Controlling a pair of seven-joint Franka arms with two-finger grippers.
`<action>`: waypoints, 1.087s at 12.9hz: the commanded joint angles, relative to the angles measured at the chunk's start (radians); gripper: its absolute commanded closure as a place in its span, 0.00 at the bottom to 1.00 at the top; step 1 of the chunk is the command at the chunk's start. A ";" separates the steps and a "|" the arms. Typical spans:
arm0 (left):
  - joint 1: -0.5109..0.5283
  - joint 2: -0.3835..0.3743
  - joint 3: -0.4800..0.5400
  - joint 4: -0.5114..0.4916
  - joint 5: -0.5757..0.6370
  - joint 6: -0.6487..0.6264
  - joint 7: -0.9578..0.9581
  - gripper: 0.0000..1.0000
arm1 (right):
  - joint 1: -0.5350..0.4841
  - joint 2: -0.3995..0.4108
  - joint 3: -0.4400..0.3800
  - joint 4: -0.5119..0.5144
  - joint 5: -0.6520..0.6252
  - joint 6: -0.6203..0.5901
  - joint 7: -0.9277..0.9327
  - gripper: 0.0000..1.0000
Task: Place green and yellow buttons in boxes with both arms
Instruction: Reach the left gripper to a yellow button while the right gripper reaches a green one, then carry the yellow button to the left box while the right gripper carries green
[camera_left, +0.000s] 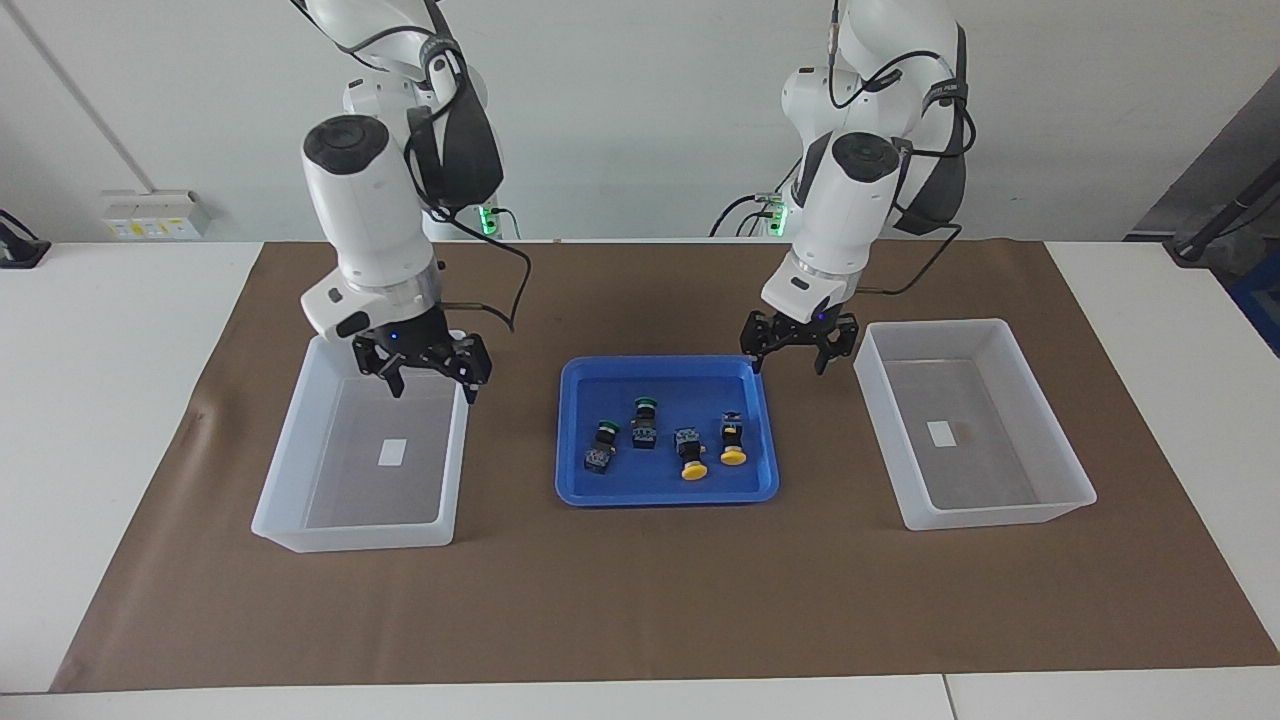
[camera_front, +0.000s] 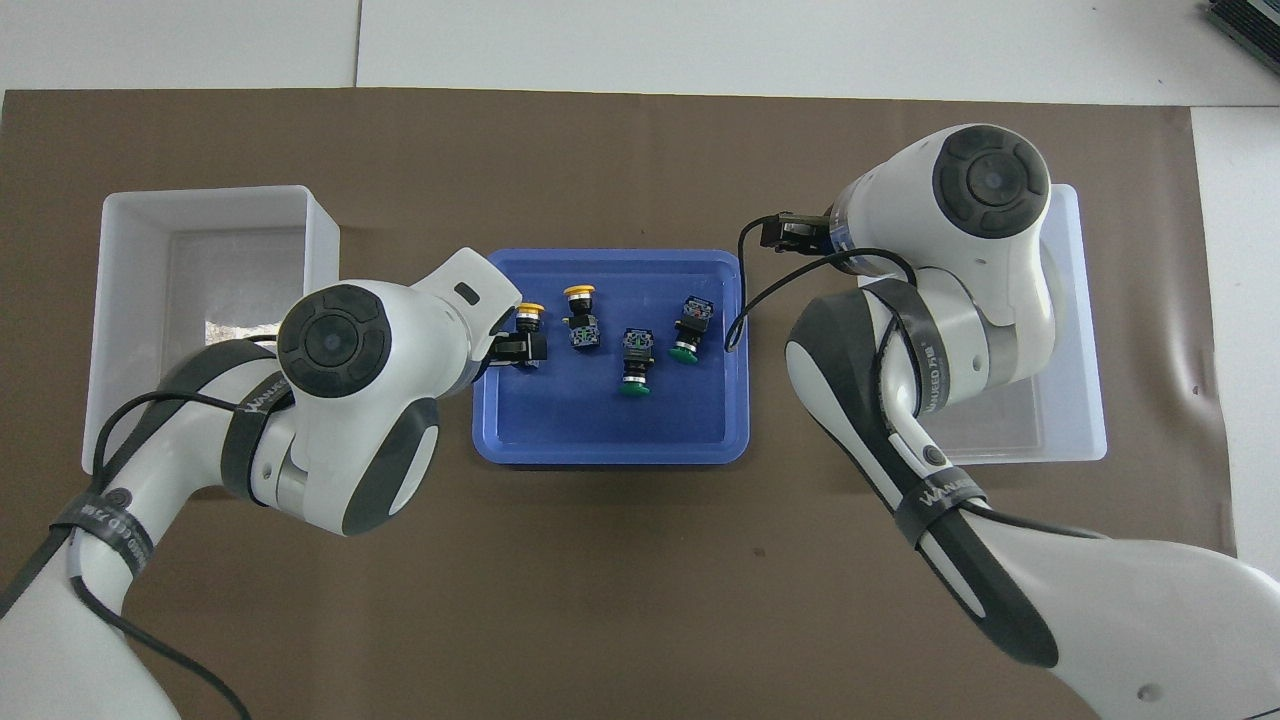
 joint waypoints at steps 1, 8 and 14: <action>-0.026 0.078 0.018 0.006 0.015 0.071 -0.036 0.00 | 0.046 0.071 0.000 0.030 0.007 0.073 0.074 0.00; -0.054 0.164 0.018 0.016 0.015 0.139 -0.115 0.54 | 0.129 0.157 0.034 0.071 0.047 0.092 0.218 0.00; -0.051 0.109 0.024 0.028 0.015 0.044 -0.110 1.00 | 0.147 0.154 0.034 0.020 0.041 0.074 0.218 0.04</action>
